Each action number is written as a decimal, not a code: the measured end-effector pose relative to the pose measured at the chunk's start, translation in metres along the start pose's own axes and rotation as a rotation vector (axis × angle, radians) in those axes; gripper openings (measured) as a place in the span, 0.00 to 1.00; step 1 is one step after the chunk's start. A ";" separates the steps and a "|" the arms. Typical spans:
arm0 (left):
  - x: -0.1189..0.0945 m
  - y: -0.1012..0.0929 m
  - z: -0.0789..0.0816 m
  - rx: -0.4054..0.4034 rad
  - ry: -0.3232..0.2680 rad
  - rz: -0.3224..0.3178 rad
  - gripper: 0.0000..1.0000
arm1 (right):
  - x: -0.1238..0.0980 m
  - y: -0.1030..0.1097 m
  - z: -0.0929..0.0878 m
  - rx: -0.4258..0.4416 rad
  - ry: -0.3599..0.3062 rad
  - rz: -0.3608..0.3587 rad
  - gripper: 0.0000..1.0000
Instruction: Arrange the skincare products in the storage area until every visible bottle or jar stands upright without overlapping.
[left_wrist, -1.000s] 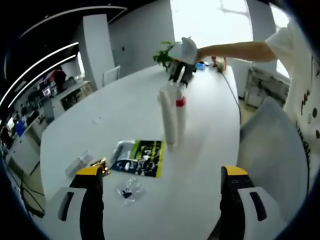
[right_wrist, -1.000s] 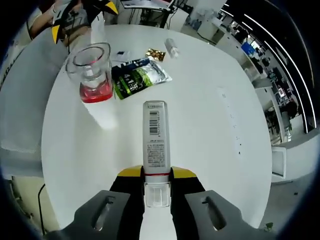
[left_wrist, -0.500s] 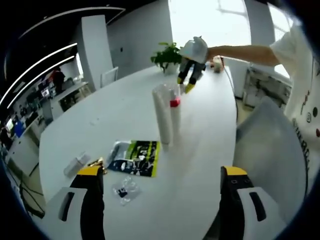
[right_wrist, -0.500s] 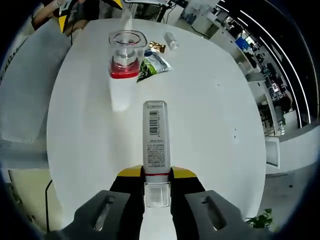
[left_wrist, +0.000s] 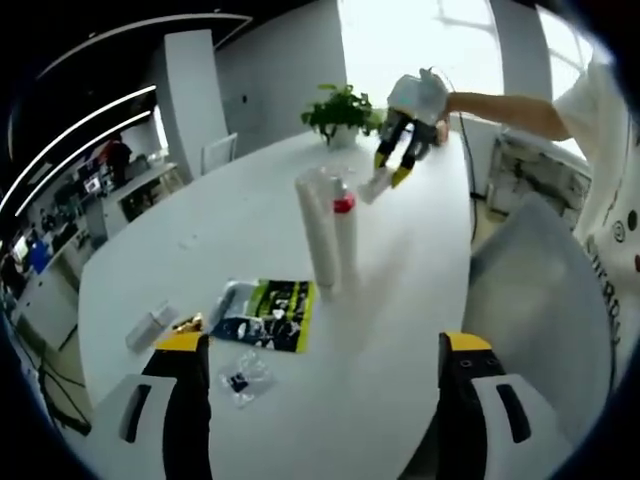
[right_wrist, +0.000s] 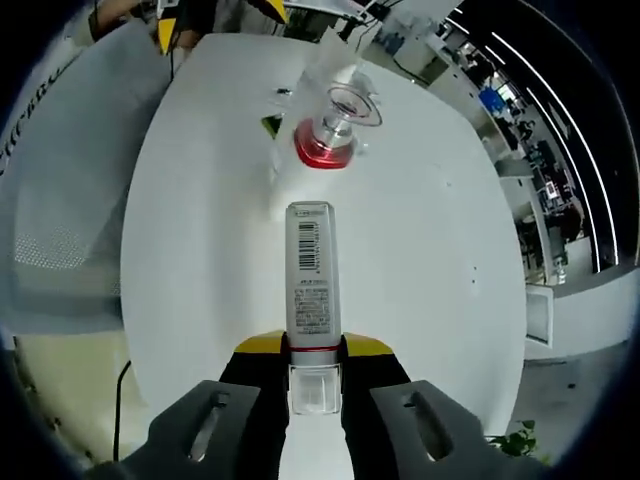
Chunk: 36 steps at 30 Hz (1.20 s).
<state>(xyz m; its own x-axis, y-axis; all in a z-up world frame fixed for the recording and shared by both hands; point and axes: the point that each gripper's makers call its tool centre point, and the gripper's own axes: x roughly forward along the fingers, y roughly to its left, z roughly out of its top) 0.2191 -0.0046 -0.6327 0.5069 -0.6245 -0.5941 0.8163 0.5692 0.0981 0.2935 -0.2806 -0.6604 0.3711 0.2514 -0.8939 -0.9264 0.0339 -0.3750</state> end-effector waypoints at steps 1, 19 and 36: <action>0.001 0.000 -0.001 0.005 0.009 0.004 0.85 | -0.002 0.002 0.001 0.001 -0.002 -0.001 0.18; 0.010 -0.024 0.006 0.075 0.008 -0.026 0.81 | -0.008 0.037 0.054 -0.024 -0.080 0.026 0.19; 0.034 -0.055 0.024 0.206 -0.001 -0.080 0.68 | -0.004 0.071 0.118 -0.146 -0.112 0.024 0.19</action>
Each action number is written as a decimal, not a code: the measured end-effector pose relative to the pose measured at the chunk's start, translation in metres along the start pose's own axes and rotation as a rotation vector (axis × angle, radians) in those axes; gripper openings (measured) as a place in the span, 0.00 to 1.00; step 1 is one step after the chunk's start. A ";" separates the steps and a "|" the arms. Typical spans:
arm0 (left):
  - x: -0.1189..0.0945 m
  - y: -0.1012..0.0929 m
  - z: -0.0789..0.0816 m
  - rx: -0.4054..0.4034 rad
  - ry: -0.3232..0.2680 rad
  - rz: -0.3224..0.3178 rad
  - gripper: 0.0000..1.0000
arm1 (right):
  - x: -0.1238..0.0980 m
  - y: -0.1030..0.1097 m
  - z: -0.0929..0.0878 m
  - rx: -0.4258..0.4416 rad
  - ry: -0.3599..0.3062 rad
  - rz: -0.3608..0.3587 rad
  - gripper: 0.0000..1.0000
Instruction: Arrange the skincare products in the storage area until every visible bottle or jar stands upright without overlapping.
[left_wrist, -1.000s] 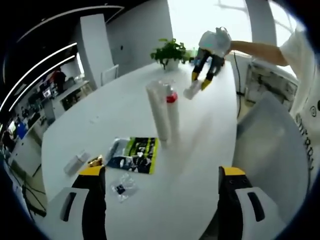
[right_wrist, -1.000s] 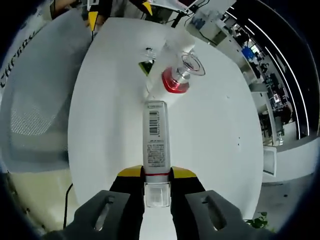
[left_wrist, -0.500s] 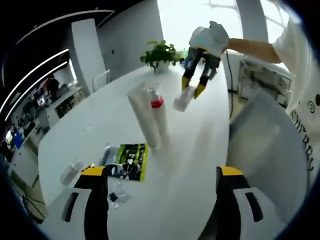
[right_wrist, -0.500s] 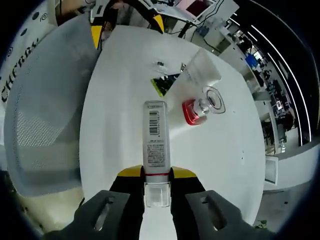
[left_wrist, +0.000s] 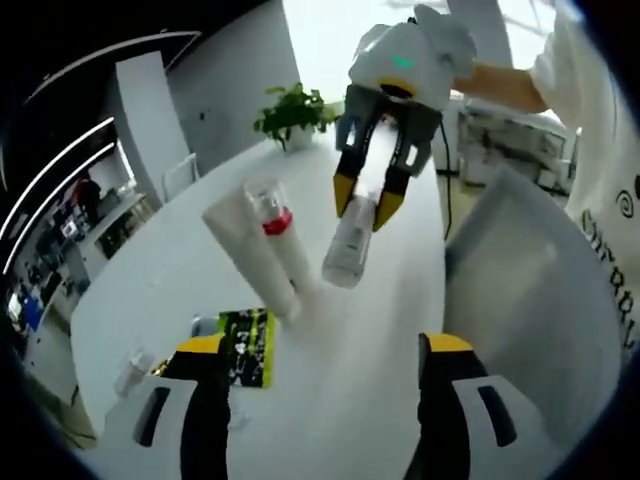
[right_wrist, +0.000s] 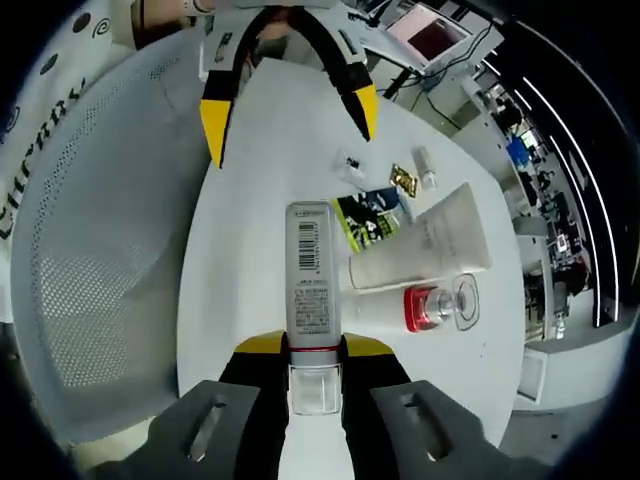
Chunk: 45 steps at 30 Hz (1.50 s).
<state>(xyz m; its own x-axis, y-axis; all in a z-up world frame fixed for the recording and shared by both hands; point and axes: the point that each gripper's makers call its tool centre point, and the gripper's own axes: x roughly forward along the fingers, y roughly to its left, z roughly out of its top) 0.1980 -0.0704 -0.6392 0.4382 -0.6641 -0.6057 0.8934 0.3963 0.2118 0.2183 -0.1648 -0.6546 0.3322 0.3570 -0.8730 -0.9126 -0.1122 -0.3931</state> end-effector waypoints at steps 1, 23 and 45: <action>0.001 -0.001 0.002 0.005 -0.002 0.003 0.68 | 0.001 -0.001 0.001 -0.008 0.008 -0.009 0.19; 0.024 -0.003 0.008 0.226 0.046 0.079 0.43 | 0.023 0.003 0.055 -0.021 -0.067 -0.020 0.19; 0.027 0.000 -0.005 0.337 0.116 0.132 0.18 | 0.030 0.000 0.072 -0.081 -0.080 -0.051 0.19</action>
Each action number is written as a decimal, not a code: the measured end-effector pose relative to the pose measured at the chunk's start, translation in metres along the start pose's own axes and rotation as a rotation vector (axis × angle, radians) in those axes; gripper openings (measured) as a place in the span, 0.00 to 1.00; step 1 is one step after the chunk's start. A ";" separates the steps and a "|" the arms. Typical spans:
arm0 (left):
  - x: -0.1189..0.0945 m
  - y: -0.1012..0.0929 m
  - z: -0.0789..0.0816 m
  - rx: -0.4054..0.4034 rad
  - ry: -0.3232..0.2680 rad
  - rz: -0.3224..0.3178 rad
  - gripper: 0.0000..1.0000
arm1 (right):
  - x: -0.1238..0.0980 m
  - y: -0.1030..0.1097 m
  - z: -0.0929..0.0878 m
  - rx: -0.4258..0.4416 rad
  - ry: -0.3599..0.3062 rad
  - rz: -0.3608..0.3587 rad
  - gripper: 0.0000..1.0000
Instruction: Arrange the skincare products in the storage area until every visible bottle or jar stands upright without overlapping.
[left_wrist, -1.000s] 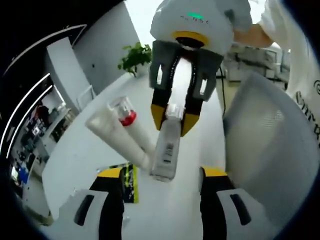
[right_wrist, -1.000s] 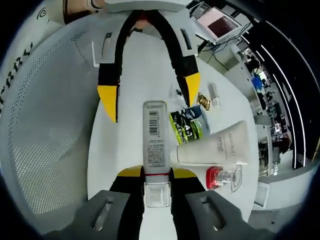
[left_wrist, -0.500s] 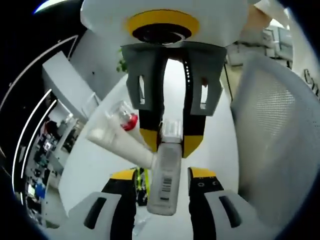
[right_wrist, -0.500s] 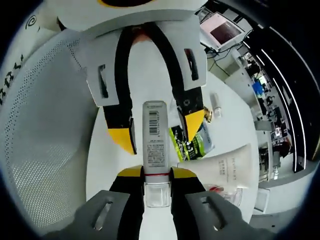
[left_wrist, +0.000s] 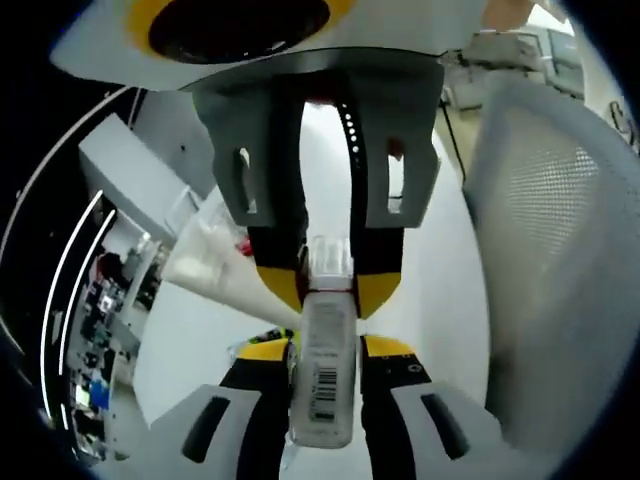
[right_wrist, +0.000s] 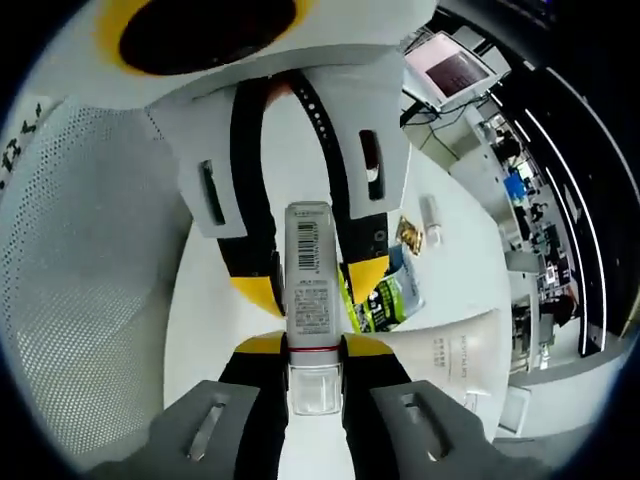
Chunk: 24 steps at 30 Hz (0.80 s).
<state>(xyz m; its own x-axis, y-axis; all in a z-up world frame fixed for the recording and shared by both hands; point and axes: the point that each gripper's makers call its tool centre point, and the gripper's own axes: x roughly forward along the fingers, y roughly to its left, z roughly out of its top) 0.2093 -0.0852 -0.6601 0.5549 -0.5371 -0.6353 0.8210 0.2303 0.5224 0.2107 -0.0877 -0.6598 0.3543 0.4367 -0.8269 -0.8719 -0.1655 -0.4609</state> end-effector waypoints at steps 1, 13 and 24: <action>0.000 0.000 0.001 -0.005 -0.005 -0.002 0.18 | 0.000 -0.001 0.000 -0.002 0.004 -0.005 0.19; -0.001 0.001 0.009 0.079 -0.055 -0.003 0.17 | -0.004 -0.004 -0.001 -0.049 -0.048 -0.046 0.20; 0.001 0.002 0.012 0.091 -0.062 -0.026 0.17 | -0.002 -0.006 -0.001 -0.054 -0.129 -0.088 0.22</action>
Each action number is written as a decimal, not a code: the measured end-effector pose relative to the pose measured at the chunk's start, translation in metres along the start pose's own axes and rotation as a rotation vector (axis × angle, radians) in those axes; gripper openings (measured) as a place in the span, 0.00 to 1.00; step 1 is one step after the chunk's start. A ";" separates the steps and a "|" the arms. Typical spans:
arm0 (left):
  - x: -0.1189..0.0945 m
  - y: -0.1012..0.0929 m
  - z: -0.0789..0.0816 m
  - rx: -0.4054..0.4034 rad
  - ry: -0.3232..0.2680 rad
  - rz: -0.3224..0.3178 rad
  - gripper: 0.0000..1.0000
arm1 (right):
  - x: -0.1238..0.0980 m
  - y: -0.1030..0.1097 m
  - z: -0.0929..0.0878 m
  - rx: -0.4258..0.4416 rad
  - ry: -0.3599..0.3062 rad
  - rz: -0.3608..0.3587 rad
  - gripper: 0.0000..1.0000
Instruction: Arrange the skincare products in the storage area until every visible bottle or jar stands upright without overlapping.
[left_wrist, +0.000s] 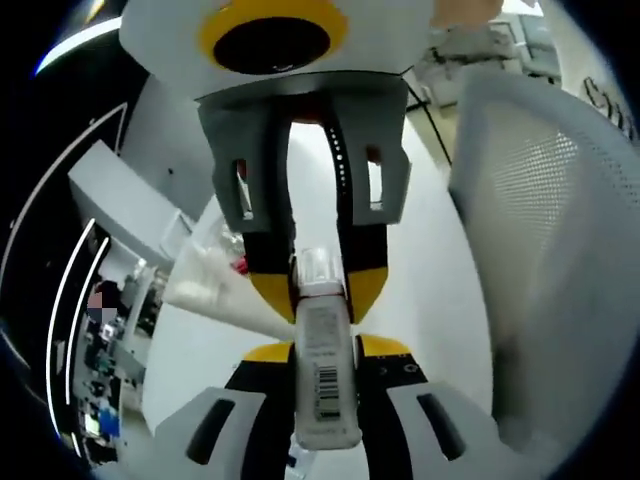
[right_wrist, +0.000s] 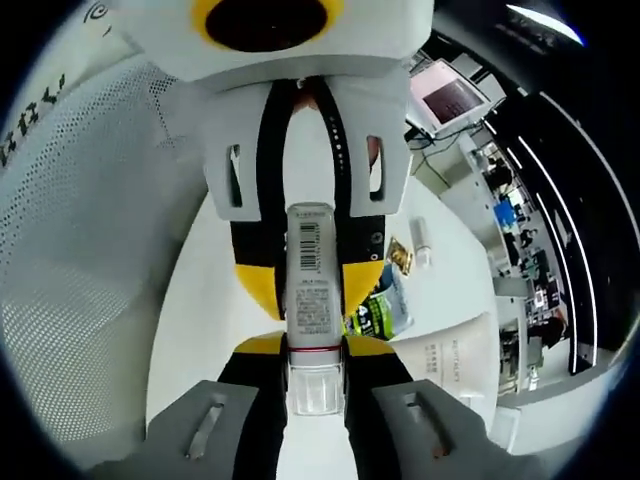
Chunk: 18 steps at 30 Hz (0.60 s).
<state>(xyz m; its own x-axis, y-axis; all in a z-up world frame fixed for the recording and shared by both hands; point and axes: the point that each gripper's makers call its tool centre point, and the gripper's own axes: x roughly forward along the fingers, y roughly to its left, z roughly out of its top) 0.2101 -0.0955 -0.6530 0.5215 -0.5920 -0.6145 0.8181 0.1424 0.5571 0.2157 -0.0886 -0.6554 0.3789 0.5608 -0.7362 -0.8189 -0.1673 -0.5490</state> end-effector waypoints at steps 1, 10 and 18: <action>0.000 0.000 0.000 -0.001 -0.002 0.000 0.17 | 0.000 0.000 0.000 0.002 -0.003 -0.002 0.22; -0.006 0.002 0.001 -0.037 -0.033 0.002 0.17 | -0.004 -0.002 -0.029 0.171 0.004 -0.027 0.26; -0.013 0.017 -0.001 -0.226 -0.112 0.024 0.17 | -0.016 -0.002 -0.046 0.561 -0.139 -0.042 0.25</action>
<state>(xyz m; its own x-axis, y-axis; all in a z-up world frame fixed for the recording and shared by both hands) 0.2177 -0.0846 -0.6362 0.5220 -0.6684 -0.5299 0.8456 0.3242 0.4241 0.2313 -0.1342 -0.6605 0.3870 0.6649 -0.6389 -0.9219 0.2916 -0.2550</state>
